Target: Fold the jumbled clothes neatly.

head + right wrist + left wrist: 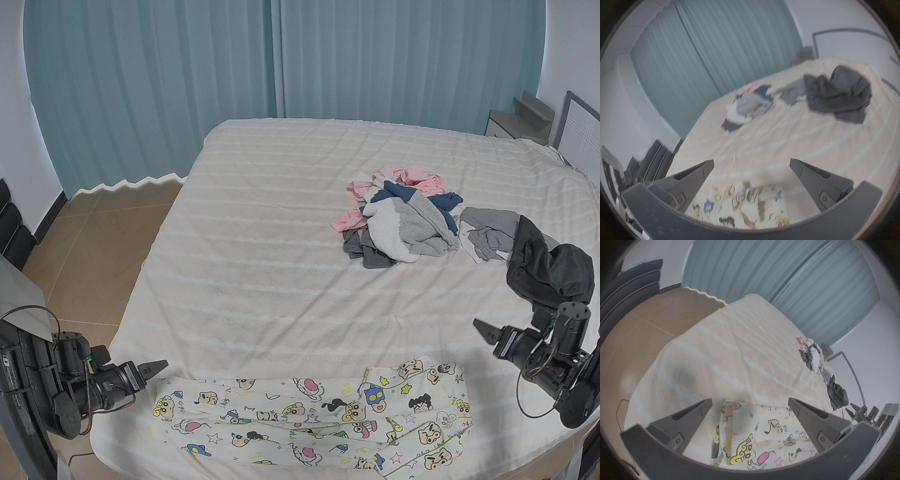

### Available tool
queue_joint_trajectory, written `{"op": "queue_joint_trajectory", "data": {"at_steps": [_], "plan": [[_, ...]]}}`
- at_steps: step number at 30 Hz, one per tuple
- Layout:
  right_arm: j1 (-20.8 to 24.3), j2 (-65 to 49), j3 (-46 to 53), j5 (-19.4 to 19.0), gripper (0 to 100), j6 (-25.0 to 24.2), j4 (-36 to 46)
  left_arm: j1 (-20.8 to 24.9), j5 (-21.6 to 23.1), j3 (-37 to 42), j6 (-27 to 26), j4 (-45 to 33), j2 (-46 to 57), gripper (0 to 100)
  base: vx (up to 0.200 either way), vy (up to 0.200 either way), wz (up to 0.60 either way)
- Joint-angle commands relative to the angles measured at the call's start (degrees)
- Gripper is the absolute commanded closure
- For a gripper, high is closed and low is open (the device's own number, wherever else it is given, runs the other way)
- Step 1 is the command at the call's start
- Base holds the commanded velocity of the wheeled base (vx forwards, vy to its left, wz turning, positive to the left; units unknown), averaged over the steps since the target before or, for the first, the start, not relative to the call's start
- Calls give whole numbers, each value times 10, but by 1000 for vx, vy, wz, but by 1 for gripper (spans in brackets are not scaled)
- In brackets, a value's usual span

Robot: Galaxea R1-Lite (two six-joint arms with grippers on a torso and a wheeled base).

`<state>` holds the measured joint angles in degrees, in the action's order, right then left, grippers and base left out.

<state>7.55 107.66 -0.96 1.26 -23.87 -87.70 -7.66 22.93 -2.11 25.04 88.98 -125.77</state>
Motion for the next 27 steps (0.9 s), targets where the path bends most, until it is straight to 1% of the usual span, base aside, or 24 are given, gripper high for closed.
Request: {"op": "queue_joint_trajectory", "data": {"at_steps": [1, 2, 4, 7, 8, 9, 10, 11, 12, 13, 14, 15, 16, 17, 18, 19, 20, 21, 22, 23, 24, 26, 27], "plan": [[-5, -188, 10, 118, 0, -24, 3, -25, -3, -12, 18, 10, 56, 0, 0, 0, 0], [-5, -214, 10, 129, 0, -23, 10, -25, -5, -12, 19, 10, 63, 0, 0, 0, 0], [-5, -244, 10, 133, 0, -21, 35, -25, -6, -12, 21, 10, 73, 0, 0, 0, 0], [1, -315, 10, 128, 0, -20, 104, -22, -6, -14, 34, 10, 93, 0, 0, 0, 0], [1, -315, 10, 128, 0, -20, 104, -22, -6, -14, 34, 10, 93, 0, 0, 0, 0], [5, -352, 10, 115, 0, -20, 151, -22, -5, -14, 28, 10, 94, 0, 0, 0, 0], [13, -367, 10, 106, 0, -17, 174, -22, -4, -11, 20, 10, 92, 0, 0, 0, 0], [26, -390, 10, 101, 0, -7, 198, -23, -3, -7, -3, 10, 91, 0, 0, 0, 0], [33, -406, 10, 95, 0, 3, 211, -24, -1, -4, -24, 10, 90, 0, 0, 0, 0], [45, -432, 3, 85, 0, 25, 231, -24, 0, -2, -54, 10, 89, 0, 0, 0, 0], [45, -432, 3, 85, 0, 25, 231, -24, 0, -2, -54, 10, 89, 0, 0, 0, 0], [64, -461, -25, 45, 0, 69, 261, -22, 0, -5, -83, 10, 86, 0, 0, 0, 0], [66, -482, -35, 24, 0, 98, 276, -18, 1, -11, -85, 10, 89, 0, 0, 0, 0], [64, -498, -40, 10, 0, 108, 279, -14, 1, -15, -84, 10, 89, 0, 0, 0, 0], [64, -502, -40, 9, 0, 110, 281, -13, 1, -15, -84, 10, 89, 0, 0, 0, 0], [64, -530, -52, -6, 0, 117, 293, -6, 1, -21, -84, 10, 86, 0, 0, 0, 0], [69, -553, -68, -27, 0, 120, 322, 4, 1, -27, -84, 1, 77, 0, 0, 0, 0], [64, -568, -78, -37, 0, 124, 353, 11, 1, -33, -85, -18, 68, 0, 0, 0, 0], [64, -568, -78, -37, 0, 124, 353, 11, 1, -33, -85, -18, 68, 0, 0, 0, 0], [64, -594, -98, -52, 0, 122, 413, 17, 1, -41, -91, -58, 56, 0, 0, 0, 0], [65, -602, -98, -63, 0, 119, 442, 18, 1, -49, -91, -76, 54, 0, 0, 0, 0], [63, -608, -99, -86, 0, 119, 496, 25, 2, -63, -91, -111, 54, 0, 0, 0, 0], [63, -608, -99, -86, 0, 119, 496, 25, 2, -63, -91, -111, 54, 0, 0, 0, 0]]}}
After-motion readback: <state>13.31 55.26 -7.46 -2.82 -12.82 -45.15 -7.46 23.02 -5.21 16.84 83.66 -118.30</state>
